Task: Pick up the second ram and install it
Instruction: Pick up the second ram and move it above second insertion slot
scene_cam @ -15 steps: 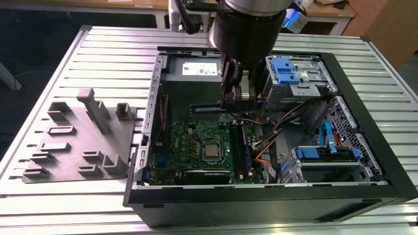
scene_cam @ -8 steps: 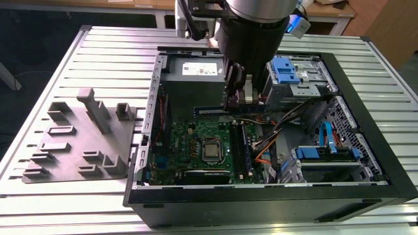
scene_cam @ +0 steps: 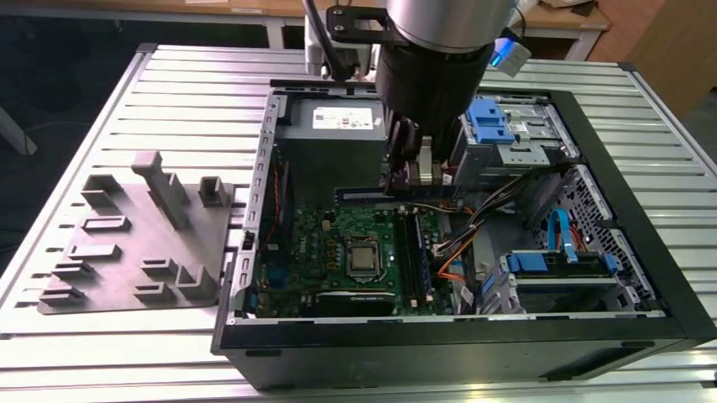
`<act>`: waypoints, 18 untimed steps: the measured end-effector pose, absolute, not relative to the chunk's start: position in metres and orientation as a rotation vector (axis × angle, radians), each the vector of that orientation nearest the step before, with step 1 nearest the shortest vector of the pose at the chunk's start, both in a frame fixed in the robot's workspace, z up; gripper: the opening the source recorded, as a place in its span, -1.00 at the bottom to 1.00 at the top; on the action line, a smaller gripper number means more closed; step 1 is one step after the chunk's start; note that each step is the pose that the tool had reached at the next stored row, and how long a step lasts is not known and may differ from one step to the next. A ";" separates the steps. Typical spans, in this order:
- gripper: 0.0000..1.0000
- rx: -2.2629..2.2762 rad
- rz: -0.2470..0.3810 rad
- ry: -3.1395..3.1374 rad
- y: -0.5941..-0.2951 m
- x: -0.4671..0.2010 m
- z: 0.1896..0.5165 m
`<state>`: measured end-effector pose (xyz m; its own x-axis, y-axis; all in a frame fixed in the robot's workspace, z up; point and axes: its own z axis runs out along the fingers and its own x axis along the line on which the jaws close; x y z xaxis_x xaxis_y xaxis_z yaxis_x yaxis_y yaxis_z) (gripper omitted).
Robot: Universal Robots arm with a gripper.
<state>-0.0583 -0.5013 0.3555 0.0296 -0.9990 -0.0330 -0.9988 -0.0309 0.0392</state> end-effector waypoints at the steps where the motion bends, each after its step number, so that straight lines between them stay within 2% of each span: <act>1: -0.83 2.248 -0.080 -2.186 -0.501 -0.058 0.354; 18: -0.83 2.218 -0.080 -2.218 -0.498 -0.058 0.330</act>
